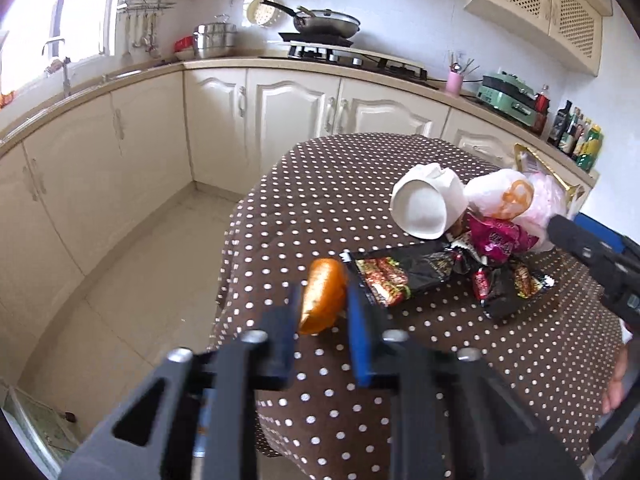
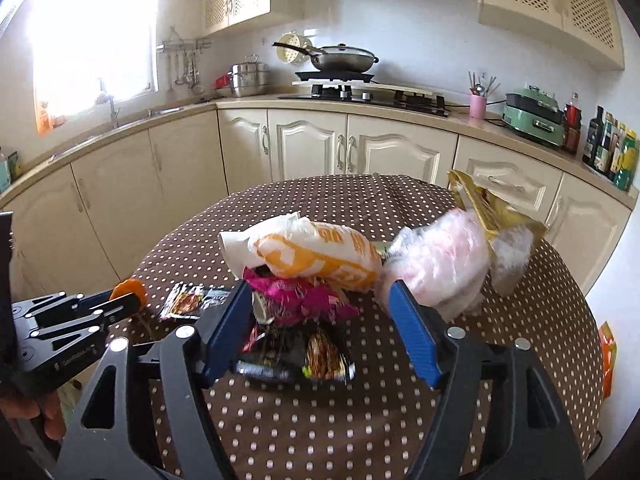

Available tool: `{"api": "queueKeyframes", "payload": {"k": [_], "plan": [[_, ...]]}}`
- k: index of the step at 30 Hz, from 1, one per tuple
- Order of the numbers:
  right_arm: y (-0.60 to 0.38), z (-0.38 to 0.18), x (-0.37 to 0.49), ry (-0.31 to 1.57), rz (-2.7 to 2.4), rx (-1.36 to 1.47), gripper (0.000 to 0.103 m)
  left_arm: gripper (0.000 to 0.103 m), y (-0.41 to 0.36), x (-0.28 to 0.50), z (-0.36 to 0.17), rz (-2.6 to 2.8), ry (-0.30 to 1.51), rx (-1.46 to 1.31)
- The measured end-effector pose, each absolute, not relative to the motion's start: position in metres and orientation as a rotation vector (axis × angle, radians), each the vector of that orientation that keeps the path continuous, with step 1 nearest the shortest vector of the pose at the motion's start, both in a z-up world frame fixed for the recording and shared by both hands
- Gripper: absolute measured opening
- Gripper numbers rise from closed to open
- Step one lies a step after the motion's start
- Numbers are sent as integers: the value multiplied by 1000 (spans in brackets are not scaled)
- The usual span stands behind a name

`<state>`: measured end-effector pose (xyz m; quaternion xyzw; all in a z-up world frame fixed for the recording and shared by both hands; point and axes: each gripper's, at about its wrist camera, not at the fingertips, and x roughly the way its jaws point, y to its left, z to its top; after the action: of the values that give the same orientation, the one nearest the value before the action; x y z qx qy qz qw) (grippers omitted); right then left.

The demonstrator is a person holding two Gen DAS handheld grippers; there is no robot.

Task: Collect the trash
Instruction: 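Grasp another orange peel with the left gripper while the right gripper grasps the bread bag, then move both items over the blue bucket and open both grippers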

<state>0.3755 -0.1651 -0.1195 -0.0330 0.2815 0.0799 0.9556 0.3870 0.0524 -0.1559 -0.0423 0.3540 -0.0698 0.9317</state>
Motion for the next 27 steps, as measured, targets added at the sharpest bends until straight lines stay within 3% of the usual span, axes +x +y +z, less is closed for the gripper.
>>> {"api": "queueKeyframes", "payload": {"k": [11, 13, 14, 17, 27], "plan": [[-152, -124, 428, 620, 153, -115, 78, 13, 65, 378, -140, -172, 662, -166], [-152, -128, 438, 651, 173, -95, 70, 13, 65, 375, -136, -185, 655, -167], [-153, -130, 442, 667, 172, -102, 54, 13, 66, 374, -135, -189, 653, -172], [-156, -129, 438, 660, 161, -112, 44, 13, 67, 369, -131, -207, 643, -186], [-158, -66, 376, 388, 120, -88, 40, 13, 86, 336, -113, -224, 577, -232]]}}
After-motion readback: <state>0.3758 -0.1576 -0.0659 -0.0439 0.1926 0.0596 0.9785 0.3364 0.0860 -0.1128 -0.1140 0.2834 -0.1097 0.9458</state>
